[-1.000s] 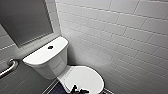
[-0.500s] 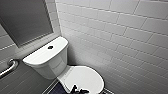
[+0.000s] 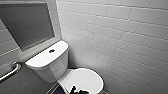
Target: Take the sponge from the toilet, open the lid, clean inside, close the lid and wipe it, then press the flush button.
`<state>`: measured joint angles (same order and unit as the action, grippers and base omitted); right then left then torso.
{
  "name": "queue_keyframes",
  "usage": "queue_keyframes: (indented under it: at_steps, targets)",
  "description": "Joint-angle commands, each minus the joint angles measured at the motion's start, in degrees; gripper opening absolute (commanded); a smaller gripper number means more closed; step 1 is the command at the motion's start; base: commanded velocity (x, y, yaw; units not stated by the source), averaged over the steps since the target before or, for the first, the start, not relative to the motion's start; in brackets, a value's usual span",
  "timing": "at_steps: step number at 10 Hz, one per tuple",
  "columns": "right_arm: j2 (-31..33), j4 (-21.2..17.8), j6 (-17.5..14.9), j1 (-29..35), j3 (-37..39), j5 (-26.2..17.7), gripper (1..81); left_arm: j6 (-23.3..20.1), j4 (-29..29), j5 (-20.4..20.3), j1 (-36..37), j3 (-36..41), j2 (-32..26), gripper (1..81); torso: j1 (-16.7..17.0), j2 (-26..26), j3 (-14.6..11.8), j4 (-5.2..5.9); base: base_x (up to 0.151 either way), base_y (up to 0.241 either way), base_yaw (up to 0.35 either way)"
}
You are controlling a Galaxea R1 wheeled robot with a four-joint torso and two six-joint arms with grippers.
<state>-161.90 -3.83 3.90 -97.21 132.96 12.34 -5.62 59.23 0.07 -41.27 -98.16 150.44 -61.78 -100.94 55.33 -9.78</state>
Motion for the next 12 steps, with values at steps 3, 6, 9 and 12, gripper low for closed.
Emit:
queue_keyframes:
  at_steps: [3, 6, 9, 12]
  targets:
    - [0.6, 0.8, -0.1, -0.1, -0.9, -2.8, 1.0, 0.1, 0.1, -1.9, 11.2, 6.0, -1.5, 81.1, 0.0, 0.0, -3.7, 0.0, 0.0, 0.0, 0.0]
    - [0.6, 0.8, -0.1, -0.1, -0.9, -2.8, 1.0, 8.2, 1.1, -4.1, 11.1, 5.6, -1.5, 81.1, 0.0, 0.0, -5.2, 0.0, 0.0, 0.0, 0.0]
    - [0.7, 0.8, -0.2, -0.1, -1.5, -2.9, 1.0, 13.5, 1.2, -5.3, 11.0, 6.2, -3.7, 81.1, 0.0, -0.1, -5.1, 0.0, 0.0, 0.0, 0.0]
    - [0.7, 0.8, -0.1, -0.1, -1.6, -2.8, 1.0, 16.7, 1.1, -9.1, 11.2, 10.4, -8.7, 81.1, 0.0, -0.1, -5.1, 0.0, 0.0, 0.0, 0.0]
